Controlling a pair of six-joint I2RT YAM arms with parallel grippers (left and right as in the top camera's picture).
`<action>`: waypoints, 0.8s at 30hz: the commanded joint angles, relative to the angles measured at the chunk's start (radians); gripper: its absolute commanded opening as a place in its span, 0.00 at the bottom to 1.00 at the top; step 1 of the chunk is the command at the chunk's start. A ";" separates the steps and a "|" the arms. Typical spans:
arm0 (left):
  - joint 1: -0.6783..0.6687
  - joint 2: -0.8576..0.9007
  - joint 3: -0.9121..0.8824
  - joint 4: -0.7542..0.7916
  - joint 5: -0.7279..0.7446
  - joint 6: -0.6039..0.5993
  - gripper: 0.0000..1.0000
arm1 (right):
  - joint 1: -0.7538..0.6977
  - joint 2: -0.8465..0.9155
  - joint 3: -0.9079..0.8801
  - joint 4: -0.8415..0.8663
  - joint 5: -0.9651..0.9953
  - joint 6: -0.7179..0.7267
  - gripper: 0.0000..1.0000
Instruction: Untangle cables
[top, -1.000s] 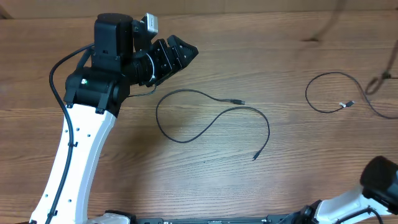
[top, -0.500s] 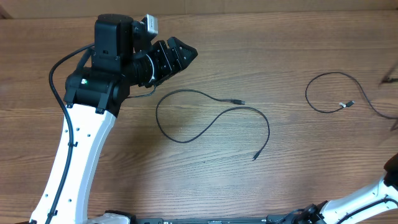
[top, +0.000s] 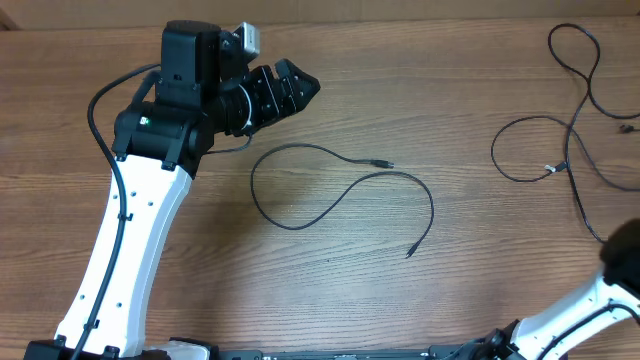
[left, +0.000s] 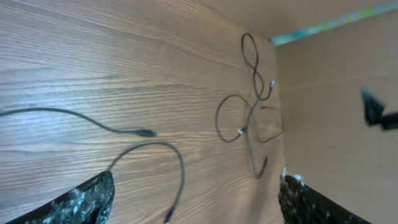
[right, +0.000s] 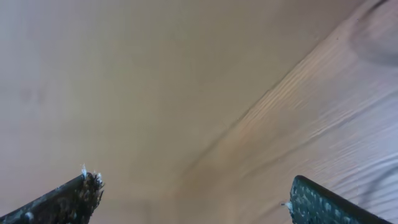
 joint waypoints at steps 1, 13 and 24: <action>0.046 0.002 0.010 -0.047 -0.016 0.143 0.85 | 0.120 -0.080 0.005 -0.071 -0.073 -0.130 0.96; 0.109 0.001 0.010 -0.286 -0.225 0.233 1.00 | 0.515 -0.080 0.005 -0.418 0.159 -0.444 0.96; 0.285 0.001 0.010 -0.386 -0.245 0.193 1.00 | 0.898 -0.079 -0.090 -0.467 0.391 -0.388 0.93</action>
